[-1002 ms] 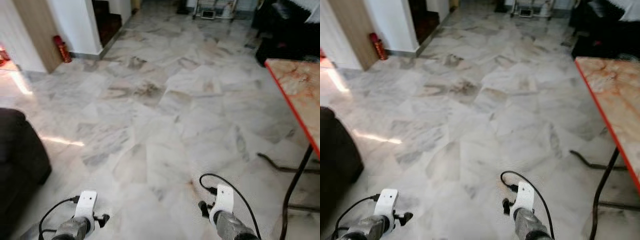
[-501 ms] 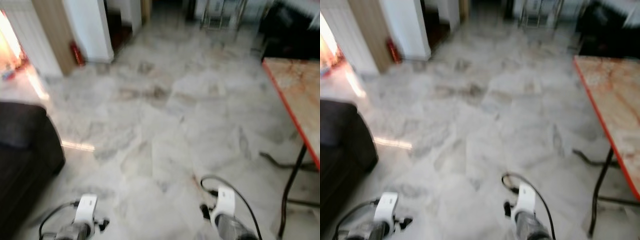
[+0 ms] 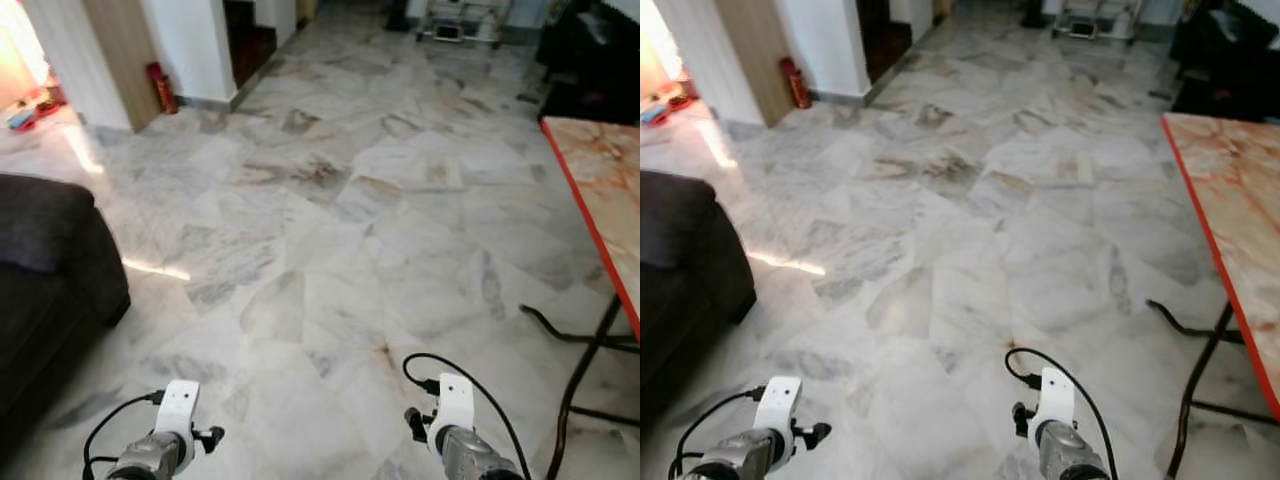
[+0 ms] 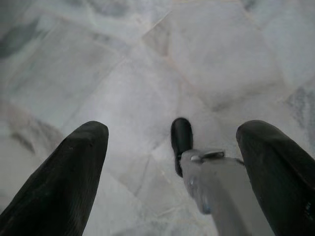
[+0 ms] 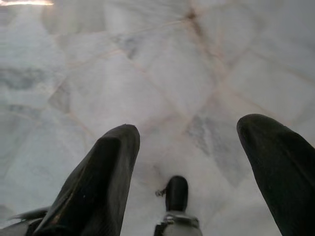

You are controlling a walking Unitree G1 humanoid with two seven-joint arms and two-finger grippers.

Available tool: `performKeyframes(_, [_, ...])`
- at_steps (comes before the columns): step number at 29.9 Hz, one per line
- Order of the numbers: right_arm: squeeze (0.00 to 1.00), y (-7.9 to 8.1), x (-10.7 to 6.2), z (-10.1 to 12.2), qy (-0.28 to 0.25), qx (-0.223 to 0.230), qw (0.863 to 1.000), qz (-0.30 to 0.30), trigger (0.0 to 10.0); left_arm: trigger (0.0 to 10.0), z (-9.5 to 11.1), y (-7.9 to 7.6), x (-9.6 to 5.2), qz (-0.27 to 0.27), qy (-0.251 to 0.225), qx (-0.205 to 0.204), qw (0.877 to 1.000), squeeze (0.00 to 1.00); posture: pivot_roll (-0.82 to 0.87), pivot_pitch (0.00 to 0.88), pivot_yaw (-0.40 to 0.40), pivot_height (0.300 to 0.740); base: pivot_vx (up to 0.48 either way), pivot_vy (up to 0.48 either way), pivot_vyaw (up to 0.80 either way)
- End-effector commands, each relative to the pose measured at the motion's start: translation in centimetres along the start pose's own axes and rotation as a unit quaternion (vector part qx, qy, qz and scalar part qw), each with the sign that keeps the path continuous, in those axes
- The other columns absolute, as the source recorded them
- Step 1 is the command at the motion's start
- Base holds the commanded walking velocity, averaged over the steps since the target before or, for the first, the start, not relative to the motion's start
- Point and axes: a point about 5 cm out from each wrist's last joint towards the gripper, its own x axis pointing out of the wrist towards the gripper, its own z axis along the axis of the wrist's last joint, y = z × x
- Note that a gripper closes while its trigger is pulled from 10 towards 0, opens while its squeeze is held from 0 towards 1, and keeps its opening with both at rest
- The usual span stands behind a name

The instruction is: Move the pillow to the sofa from floor

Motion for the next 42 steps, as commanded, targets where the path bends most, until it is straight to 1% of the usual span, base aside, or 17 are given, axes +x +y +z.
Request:
performKeyframes(1, [0.0,0.1,0.0,-0.15,0.006,-0.004,1.0,0.002,10.0,10.0,-0.77,0.22,-0.08,0.003,0.015,-0.001,1.0,0.0,0.02,0.027,-0.023,0.74,0.0,0.0,0.8])
performKeyframes(19, [0.0,0.11,0.01,0.0,0.008,-0.016,1.0,0.006,10.0,10.0,-0.59,0.25,-0.07,0.003,0.016,0.006,1.0,0.0,0.02,0.052,-0.028,0.74,0.0,0.0,0.8])
performKeyframes(42, [0.0,0.13,0.01,0.1,0.007,-0.015,1.0,0.005,10.0,10.0,-0.47,0.25,-0.06,0.002,0.015,0.005,1.0,0.0,0.03,0.058,-0.028,0.74,0.0,0.0,0.8])
